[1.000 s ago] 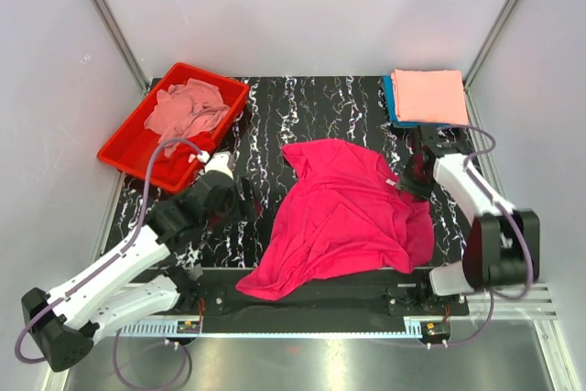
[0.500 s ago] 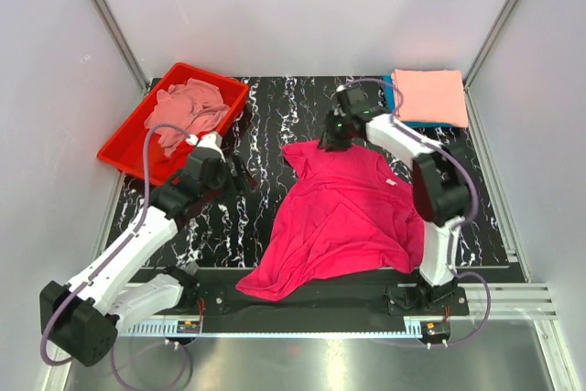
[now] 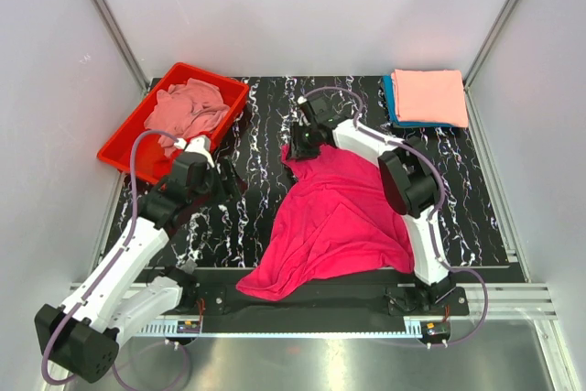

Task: Fold and stack the t-shirts
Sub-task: Flatten the tshirt out

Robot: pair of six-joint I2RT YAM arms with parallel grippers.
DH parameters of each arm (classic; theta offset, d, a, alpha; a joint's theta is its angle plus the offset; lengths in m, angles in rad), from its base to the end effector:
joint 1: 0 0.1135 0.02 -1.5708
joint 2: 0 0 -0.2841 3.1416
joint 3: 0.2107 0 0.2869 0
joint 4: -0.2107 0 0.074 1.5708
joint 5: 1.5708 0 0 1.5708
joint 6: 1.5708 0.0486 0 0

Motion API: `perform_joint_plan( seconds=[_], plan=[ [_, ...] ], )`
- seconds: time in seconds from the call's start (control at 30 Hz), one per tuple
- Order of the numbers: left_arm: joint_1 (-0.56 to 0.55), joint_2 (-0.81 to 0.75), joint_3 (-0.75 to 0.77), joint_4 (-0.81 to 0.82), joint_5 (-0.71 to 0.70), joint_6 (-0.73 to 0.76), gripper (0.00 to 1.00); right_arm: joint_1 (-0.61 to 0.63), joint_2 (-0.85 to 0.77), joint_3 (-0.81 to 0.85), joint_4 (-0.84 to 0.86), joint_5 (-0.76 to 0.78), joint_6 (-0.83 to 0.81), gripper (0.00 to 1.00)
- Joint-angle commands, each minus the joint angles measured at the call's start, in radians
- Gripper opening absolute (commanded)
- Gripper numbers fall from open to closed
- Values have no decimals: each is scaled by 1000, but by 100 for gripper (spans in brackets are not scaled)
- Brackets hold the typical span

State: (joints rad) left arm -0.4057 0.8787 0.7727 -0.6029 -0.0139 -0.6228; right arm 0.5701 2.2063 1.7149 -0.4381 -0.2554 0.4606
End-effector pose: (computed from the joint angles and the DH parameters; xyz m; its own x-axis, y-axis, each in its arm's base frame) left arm 0.1997 -0.0851 0.2824 -0.7104 -0.3296 -0.6218 -0.0362 0.8995 -0.4354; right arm 0.4452 0.3000 0.1657 -0.8930 -0.0616 -0.4459 -0.2819 0.8488 0.4472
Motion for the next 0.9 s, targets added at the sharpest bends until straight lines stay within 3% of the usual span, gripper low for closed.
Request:
perform_joint_plan(
  seconds=[0.0, 0.2, 0.27, 0.4, 0.57, 0.67, 0.87],
  plan=[
    [5, -14, -18, 17, 15, 29, 82, 51, 10, 37, 15, -36, 16, 41],
    [7, -14, -50, 54, 15, 17, 82, 91, -31, 6, 1, -107, -16, 42],
    [7, 2, -64, 78, 26, 6, 82, 86, -74, 18, -65, -39, -54, 43],
    [7, 98, -96, 222, 97, -8, 81, -8, -106, 70, -132, -2, -207, 46],
    [5, 265, -82, 392, 170, -35, 78, -98, 27, 281, -292, -39, -345, 45],
    [2, 360, -61, 497, 209, -52, 78, -118, 73, 327, -326, -64, -491, 44],
    [-61, 538, 25, 653, 195, 9, 77, -154, 157, 409, -356, -131, -605, 40]
  ],
)
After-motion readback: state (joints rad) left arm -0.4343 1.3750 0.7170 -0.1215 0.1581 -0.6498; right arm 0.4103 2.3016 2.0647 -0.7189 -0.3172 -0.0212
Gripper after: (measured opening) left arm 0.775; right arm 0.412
